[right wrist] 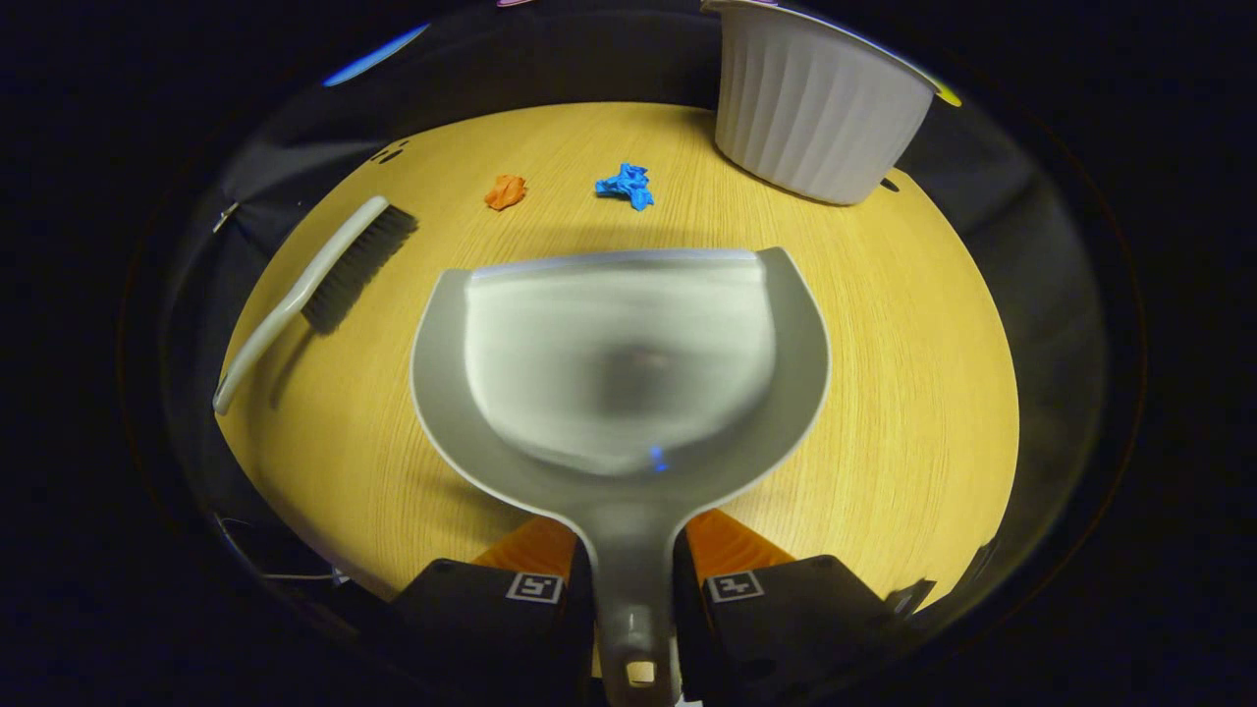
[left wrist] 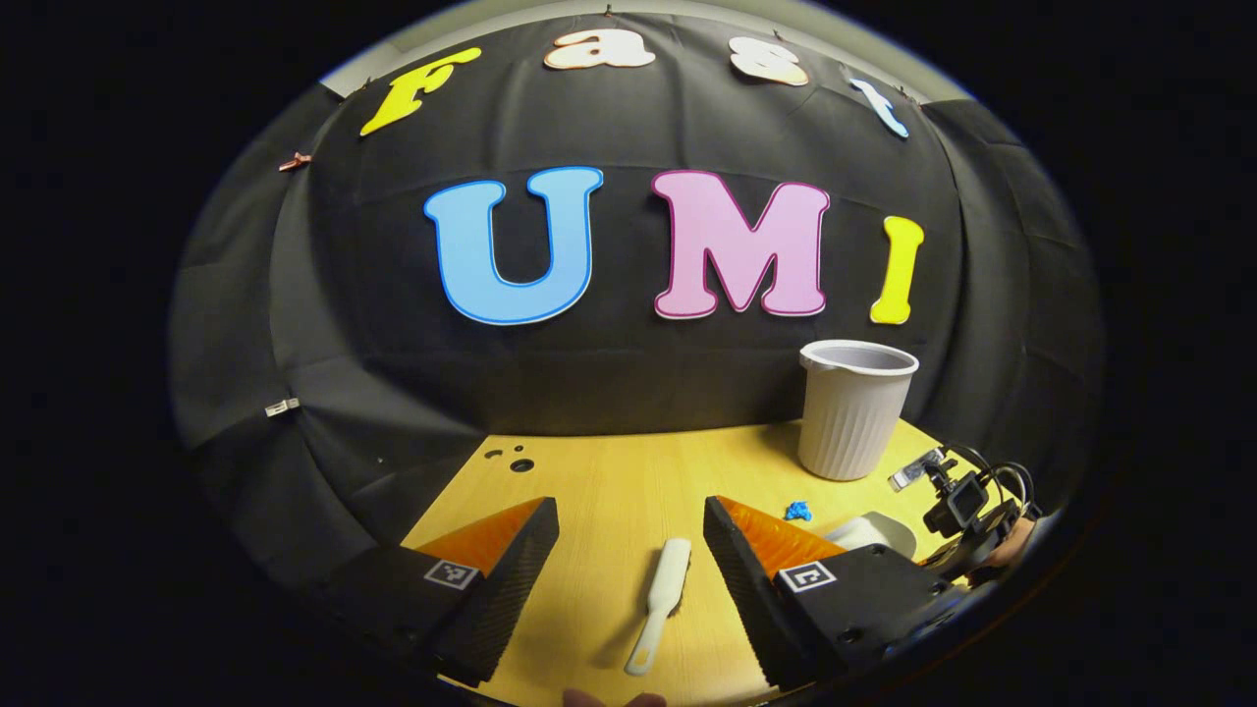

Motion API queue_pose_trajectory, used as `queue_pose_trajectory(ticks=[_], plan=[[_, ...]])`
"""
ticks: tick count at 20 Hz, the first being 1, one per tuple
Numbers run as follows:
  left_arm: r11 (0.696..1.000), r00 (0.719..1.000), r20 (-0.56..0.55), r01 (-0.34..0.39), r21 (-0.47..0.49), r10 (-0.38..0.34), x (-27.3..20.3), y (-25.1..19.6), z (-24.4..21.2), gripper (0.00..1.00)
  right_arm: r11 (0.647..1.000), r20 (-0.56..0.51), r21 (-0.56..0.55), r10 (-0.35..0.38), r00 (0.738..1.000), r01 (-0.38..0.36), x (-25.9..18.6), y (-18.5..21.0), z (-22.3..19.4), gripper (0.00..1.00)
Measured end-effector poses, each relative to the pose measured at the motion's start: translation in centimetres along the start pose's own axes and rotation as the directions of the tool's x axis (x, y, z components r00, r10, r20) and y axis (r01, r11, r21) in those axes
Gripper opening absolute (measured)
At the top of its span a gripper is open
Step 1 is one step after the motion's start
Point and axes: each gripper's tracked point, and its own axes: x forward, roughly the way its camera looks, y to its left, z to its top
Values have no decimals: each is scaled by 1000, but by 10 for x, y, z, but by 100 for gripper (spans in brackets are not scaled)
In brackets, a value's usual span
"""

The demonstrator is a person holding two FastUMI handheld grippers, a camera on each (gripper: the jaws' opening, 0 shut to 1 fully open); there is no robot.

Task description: Pick up the small broom and dustpan from the desktop, sweep the trash into the dustpan with the broom, and then empty the trash into the garbage bin.

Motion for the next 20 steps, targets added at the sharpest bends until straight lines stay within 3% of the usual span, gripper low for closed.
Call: queue_pose_trajectory(ticks=[6, 7, 8, 11, 12, 14, 19, 20], plan=[[1000, 991, -136, 20, 17, -18, 13, -11, -35, 95, 997, 48, -61, 59, 997, -56, -24, -4, 4, 37], [999, 985, -171, 35, 21, -31, 16, -14, -46, 95, 996, 61, -70, 68, 996, -63, -30, -6, 5, 32], [998, 976, -211, 56, 20, -51, 20, -19, -56, 95, 995, 68, -78, 71, 995, -65, -34, -9, 6, 37], [993, 934, -339, 118, 2, -110, 33, -35, -93, 94, 994, 95, -87, 79, 992, -70, -48, -18, 8, 37], [991, 915, -385, 133, 2, -122, 35, -37, -107, 94, 993, 102, -91, 79, 992, -70, -52, -22, 8, 42], [987, 874, -467, 158, 8, -136, 43, -39, -134, 94, 992, 114, -107, 83, 990, -71, -61, -29, 8, 37], [980, 793, -597, 190, 54, -121, 69, -34, -189, 92, 993, 126, -104, 76, 989, -63, -70, -39, 2, 37], [980, 779, -616, 192, 56, -117, 75, -33, -198, 90, 992, 125, -109, 71, 990, -58, -70, -41, 1, 42]])
